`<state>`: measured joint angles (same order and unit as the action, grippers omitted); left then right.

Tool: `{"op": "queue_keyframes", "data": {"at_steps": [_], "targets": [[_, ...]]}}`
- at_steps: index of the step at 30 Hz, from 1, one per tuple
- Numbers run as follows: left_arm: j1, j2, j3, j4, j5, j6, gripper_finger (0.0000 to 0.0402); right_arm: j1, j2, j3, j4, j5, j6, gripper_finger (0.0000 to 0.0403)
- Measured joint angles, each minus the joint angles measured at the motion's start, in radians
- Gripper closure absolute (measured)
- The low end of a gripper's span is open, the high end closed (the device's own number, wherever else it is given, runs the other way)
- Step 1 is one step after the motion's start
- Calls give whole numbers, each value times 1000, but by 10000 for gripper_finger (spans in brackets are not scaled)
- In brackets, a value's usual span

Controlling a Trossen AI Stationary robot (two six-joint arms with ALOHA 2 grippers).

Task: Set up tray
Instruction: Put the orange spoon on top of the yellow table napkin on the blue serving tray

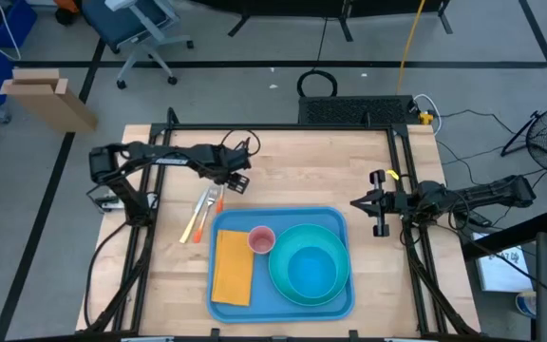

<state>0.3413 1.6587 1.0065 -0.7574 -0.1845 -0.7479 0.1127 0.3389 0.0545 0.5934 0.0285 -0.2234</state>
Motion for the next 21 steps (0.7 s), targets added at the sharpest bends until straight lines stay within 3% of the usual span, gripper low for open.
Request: {"op": "queue_keyframes", "data": {"at_steps": [6, 21], "targets": [[8, 33, 0, -12, 0, 4, 166, 0, 0, 0, 0, 0, 1, 403], [4, 126, 3, -6, -3, 2, 250, 0, 0, 0, 0, 0, 18, 403]]}}
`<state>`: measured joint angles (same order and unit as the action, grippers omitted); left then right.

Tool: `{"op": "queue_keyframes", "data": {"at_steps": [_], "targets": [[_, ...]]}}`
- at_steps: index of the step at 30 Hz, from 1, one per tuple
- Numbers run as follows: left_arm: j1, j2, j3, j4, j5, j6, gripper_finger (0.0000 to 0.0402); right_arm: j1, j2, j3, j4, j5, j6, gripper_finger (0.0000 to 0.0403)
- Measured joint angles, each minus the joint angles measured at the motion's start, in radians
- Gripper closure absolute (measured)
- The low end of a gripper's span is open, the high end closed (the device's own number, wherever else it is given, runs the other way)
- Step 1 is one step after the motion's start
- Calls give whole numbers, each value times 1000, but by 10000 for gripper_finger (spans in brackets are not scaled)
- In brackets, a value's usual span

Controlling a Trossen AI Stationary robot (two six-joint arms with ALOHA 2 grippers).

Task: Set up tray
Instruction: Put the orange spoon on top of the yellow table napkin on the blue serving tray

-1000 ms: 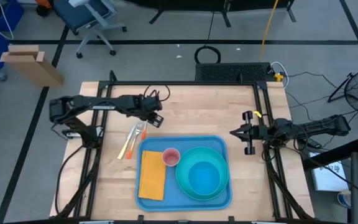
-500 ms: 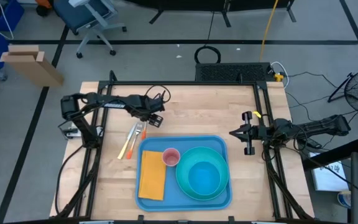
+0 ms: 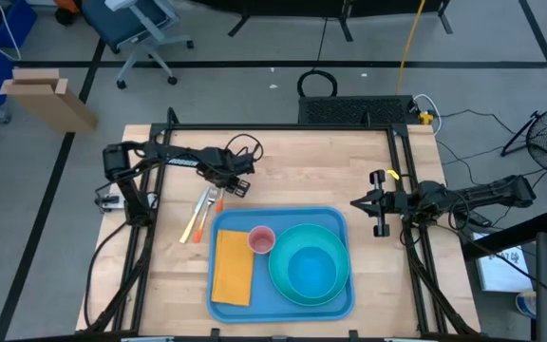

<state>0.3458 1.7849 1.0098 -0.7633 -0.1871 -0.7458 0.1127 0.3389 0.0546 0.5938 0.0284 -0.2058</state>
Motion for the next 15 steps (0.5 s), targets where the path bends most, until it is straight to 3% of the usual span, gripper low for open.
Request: {"op": "queue_keyframes", "data": {"at_steps": [6, 12, 15], "targets": [[0, 5, -1, 10, 5, 36, 292, 0, 0, 0, 0, 0, -2, 403], [-1, 6, -1, 16, 14, 65, 377, 0, 0, 0, 0, 0, -4, 403], [-1, 6, -2, 19, 13, 89, 388, 0, 0, 0, 0, 0, -4, 403]]}}
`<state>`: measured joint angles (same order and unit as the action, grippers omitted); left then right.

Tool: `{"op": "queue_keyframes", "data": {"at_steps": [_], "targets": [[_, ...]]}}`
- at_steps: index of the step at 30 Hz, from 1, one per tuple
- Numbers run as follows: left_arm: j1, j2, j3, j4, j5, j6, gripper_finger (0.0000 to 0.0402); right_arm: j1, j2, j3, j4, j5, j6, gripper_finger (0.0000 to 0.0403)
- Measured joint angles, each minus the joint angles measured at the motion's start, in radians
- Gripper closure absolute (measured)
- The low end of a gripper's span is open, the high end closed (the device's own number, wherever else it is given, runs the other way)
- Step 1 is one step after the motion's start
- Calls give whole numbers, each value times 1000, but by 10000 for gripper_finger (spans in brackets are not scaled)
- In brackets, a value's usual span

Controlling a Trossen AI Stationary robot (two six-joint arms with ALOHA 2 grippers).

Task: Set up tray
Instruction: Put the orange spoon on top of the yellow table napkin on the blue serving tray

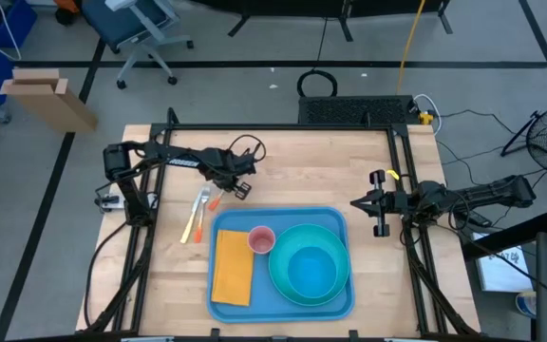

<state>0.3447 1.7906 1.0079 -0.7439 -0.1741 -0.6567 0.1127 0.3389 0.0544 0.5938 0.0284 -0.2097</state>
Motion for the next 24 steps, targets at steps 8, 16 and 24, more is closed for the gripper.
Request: {"op": "queue_keyframes", "data": {"at_steps": [8, 16, 24], "targets": [[-15, -6, -3, 36, -44, 61, 393, 0, 0, 0, 0, 0, -1, 403], [-35, -151, -6, 5, -108, 60, 393, 0, 0, 0, 0, 0, -4, 403], [-178, -399, -5, -122, -115, -90, 393, 0, 0, 0, -52, 0, -8, 403]]}}
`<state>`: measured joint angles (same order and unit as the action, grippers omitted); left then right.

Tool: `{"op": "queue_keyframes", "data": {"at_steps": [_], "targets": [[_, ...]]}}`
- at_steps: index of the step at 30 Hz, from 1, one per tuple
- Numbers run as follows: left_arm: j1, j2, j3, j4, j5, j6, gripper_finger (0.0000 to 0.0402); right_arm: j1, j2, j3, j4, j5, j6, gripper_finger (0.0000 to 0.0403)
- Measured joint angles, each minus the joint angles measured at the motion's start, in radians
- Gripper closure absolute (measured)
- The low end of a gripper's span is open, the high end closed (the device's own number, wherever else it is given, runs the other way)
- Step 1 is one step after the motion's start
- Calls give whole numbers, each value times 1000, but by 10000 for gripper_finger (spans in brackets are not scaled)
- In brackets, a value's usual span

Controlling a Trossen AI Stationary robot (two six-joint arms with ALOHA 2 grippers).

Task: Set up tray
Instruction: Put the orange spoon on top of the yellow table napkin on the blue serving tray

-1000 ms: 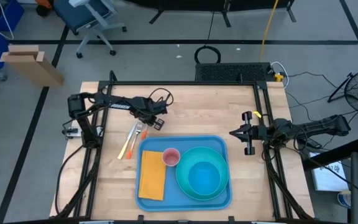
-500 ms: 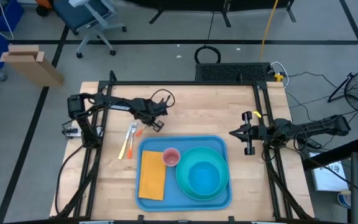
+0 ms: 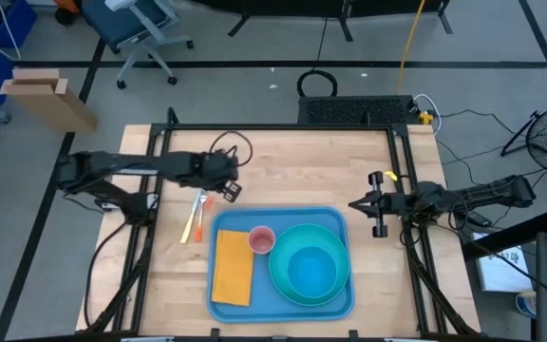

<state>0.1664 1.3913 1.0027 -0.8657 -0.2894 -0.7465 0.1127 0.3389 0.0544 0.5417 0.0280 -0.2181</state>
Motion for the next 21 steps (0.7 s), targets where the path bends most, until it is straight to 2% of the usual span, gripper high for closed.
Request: {"op": "queue_keyframes", "data": {"at_steps": [5, 10, 13, 17, 21], "targets": [[-181, -117, 2, 1, 20, -179, 393, 0, 0, 0, -24, 0, -31, 403], [-423, -138, 2, 114, -15, -377, 393, 0, 0, 0, -23, 0, -76, 403], [-560, -112, 3, 214, -104, -503, 393, 0, 0, 0, -23, 0, -82, 403], [-701, -44, 3, 270, -240, -675, 393, 0, 0, 0, -24, 0, -82, 403], [-755, 70, 2, 287, -257, -836, 393, 0, 0, 0, -42, 0, -69, 403]]}}
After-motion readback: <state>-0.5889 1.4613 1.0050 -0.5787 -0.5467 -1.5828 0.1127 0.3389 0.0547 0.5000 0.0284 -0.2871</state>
